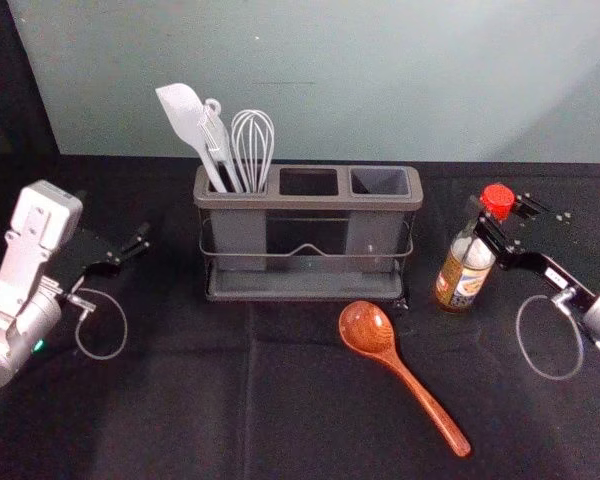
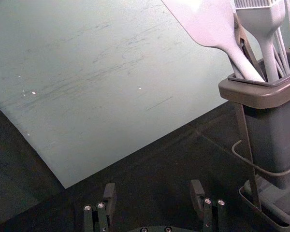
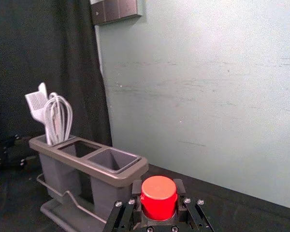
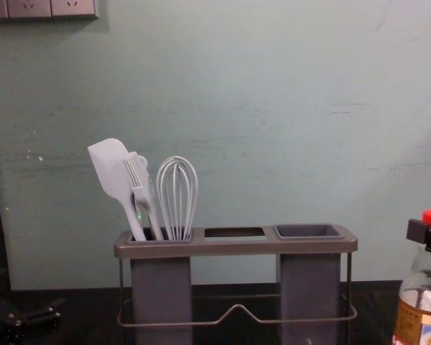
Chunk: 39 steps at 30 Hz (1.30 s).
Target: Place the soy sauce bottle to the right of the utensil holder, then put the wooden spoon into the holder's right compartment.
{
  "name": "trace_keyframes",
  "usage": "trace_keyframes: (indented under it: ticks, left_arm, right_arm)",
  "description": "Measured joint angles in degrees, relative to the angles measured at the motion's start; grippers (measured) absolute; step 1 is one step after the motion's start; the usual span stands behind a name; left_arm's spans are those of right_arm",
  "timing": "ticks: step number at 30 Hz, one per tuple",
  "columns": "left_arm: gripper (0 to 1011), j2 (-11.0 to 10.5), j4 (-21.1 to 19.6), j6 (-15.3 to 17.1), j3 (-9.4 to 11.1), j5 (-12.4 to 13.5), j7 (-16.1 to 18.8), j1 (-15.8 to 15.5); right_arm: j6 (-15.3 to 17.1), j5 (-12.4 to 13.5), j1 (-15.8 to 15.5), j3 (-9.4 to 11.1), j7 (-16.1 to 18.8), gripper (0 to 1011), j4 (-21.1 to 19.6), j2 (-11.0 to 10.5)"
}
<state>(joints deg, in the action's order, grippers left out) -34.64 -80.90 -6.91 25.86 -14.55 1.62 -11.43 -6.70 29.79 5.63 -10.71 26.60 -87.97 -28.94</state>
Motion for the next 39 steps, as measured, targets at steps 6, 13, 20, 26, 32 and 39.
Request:
trace_keyframes:
  ticks: [6,13,20,26,32,39]
  left_arm:
    - [1005,-0.01,0.0,0.0,0.0,0.0,0.0,0.0]
    - [1005,-0.01,0.0,0.0,0.0,0.0,0.0,0.0]
    - [1005,0.0,0.0,0.0,0.0,0.0,0.0,0.0]
    - [1005,0.0,0.0,0.0,0.0,0.0,0.0,0.0]
    - [1005,0.0,0.0,0.0,0.0,0.0,0.0,0.0]
    - [1005,0.0,0.0,0.0,0.0,0.0,0.0,0.0]
  right_arm:
    - [-0.31,0.32,2.14,-0.46,-0.1,386,2.91,1.94]
    - [-0.34,0.11,4.93,-1.41,-0.18,386,6.5,3.89]
    - [-1.52,-0.58,6.58,-1.71,-0.29,386,9.38,5.31]
    - [-1.94,-0.85,7.57,-1.77,-0.3,386,11.02,6.38]
    - [-2.13,-0.97,8.16,-1.81,-0.27,386,11.85,7.09]
    - [-2.09,-1.16,8.52,-1.88,-0.27,456,12.17,7.62]
